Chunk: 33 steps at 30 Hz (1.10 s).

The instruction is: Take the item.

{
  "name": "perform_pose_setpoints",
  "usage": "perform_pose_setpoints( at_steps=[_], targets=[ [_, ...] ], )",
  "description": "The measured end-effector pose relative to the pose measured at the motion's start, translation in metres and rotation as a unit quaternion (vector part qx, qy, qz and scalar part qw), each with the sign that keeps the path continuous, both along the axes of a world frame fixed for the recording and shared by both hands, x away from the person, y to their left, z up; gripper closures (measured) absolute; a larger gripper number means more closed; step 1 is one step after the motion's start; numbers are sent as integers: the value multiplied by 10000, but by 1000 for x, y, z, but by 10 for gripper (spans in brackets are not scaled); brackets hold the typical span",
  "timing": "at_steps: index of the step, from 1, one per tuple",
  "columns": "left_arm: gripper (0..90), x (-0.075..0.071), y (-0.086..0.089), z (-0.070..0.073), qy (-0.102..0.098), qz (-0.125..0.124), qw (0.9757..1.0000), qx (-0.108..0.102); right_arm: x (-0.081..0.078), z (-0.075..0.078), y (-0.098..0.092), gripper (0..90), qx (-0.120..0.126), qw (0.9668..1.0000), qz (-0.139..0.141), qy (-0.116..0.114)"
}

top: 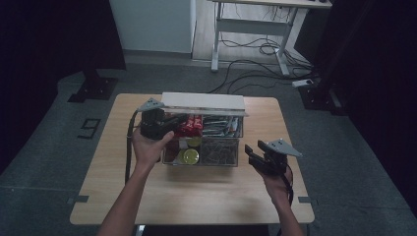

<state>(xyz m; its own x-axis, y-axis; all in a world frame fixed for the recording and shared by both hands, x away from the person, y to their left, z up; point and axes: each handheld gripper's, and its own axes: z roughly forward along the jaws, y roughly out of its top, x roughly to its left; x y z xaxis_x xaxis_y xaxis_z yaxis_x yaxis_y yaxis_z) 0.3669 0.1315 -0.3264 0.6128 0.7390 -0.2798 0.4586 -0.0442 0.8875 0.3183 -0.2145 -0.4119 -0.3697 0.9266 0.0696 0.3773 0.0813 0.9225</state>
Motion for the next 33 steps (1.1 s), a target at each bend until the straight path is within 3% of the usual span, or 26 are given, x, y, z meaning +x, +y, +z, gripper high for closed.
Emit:
perform_pose_setpoints(
  at_steps=[19, 33],
  targets=[
    [900, 0, 0, 0, -10, -20, 10000, 29, 4, 27, 21, 500, -12, 9992, 310, -265],
    [900, 1, 0, 1, 2, -32, 10000, 29, 12, 34, 35, 515, -64, 9986, 454, -255]
  ],
)
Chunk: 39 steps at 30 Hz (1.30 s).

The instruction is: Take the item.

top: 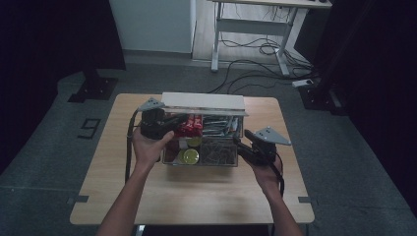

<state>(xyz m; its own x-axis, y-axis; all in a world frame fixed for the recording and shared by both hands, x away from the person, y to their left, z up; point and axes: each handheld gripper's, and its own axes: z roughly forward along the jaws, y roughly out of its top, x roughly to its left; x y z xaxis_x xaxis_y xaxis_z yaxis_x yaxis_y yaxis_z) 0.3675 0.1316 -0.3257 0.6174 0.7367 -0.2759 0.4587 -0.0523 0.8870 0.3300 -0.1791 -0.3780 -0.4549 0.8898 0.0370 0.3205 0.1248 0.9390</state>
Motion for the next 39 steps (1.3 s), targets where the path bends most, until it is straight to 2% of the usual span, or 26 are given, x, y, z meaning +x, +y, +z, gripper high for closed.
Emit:
perform_pose_setpoints(
  at_steps=[11, 18, 39],
  targets=[
    [900, 0, 0, 0, 6, -3, 10000, 35, 9, 0, 7, 542, -37, 10000, 61, 27],
    [900, 0, -3, -1, -1, -11, 10000, -13, 12, 1, 15, 549, -276, 9996, 37, -69],
    [900, 0, -2, -1, 7, -7, 10000, -15, 29, 4, 23, 592, -136, 9999, 54, 6]
  ],
)
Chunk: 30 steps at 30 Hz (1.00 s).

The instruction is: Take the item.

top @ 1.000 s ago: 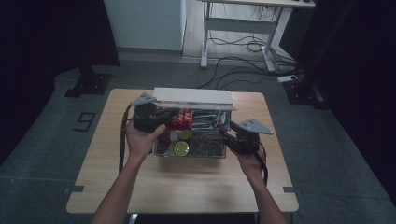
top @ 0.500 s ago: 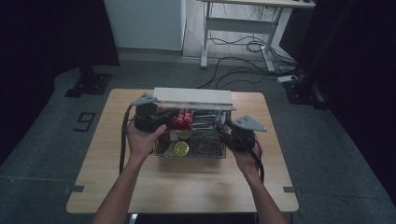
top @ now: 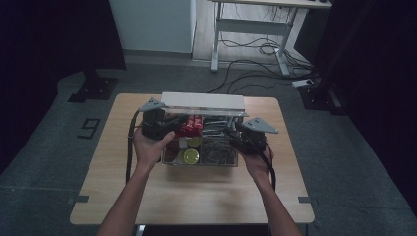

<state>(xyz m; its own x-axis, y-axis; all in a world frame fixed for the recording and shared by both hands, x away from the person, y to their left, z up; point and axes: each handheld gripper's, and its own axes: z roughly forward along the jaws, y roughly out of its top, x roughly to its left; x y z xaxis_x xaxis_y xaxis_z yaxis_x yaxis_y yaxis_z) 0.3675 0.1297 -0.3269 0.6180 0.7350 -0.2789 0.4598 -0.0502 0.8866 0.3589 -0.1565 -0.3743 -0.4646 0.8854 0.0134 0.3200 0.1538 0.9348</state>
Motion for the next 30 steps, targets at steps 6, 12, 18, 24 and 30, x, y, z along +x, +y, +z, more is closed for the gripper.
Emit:
perform_pose_setpoints(
  at_steps=[6, 12, 18, 24, 30],
  targets=[
    [900, -1, -1, 0, -15, 5, 10000, -17, 5, 0, 5, 600, -59, 10000, -29, 9],
    [900, -1, -2, -1, -19, 2, 10000, 18, 9, -2, 6, 600, -64, 9999, -86, 37],
    [900, -1, -2, -2, -15, 10, 10000, 13, 13, -4, 7, 612, -107, 9998, -163, 32],
    [900, 0, -3, -3, -7, 7, 10000, 29, 16, -8, 10, 628, -199, 9995, -235, 78],
    [900, 0, -3, -3, -3, 8, 10000, 36, 20, -9, 12, 639, -232, 9992, -287, 151]
  ],
)
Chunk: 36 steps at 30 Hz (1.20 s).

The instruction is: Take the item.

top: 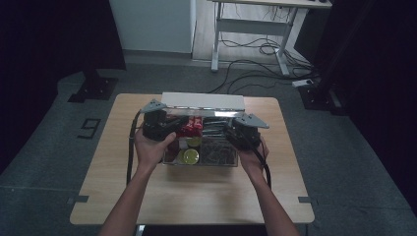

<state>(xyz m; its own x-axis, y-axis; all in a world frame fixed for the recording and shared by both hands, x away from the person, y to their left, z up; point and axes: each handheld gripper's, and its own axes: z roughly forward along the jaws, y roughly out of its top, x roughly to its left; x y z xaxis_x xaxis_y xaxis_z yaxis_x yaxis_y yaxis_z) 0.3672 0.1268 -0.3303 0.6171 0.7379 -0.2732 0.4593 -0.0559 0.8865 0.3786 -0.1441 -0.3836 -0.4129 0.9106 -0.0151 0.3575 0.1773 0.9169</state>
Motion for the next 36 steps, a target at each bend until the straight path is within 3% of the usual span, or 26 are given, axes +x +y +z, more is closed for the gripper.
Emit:
perform_pose_setpoints(
  at_steps=[7, 9, 12, 16, 21, 36],
  targets=[
    [900, 0, -1, 0, -4, 6, 10000, 4, 1, -2, 2, 698, -13, 9999, -42, 115],
    [900, 0, -1, 0, -8, 10, 10000, 8, 1, -3, 1, 771, 13, 9999, -77, 128],
    [900, 0, -1, 0, -12, 11, 10000, 9, 2, -3, 0, 807, 19, 9999, -46, 151],
    [900, 0, -2, -1, -22, 10, 10000, 17, 3, -3, -4, 863, 188, 9995, 65, 241],
    [900, 1, -2, -1, -21, 3, 10000, 12, -1, -3, -9, 880, 460, 9988, 120, 153],
    [900, 3, -4, 0, -16, 12, 10000, -6, -21, 11, -17, 886, 677, 9971, 287, -170]
  ],
)
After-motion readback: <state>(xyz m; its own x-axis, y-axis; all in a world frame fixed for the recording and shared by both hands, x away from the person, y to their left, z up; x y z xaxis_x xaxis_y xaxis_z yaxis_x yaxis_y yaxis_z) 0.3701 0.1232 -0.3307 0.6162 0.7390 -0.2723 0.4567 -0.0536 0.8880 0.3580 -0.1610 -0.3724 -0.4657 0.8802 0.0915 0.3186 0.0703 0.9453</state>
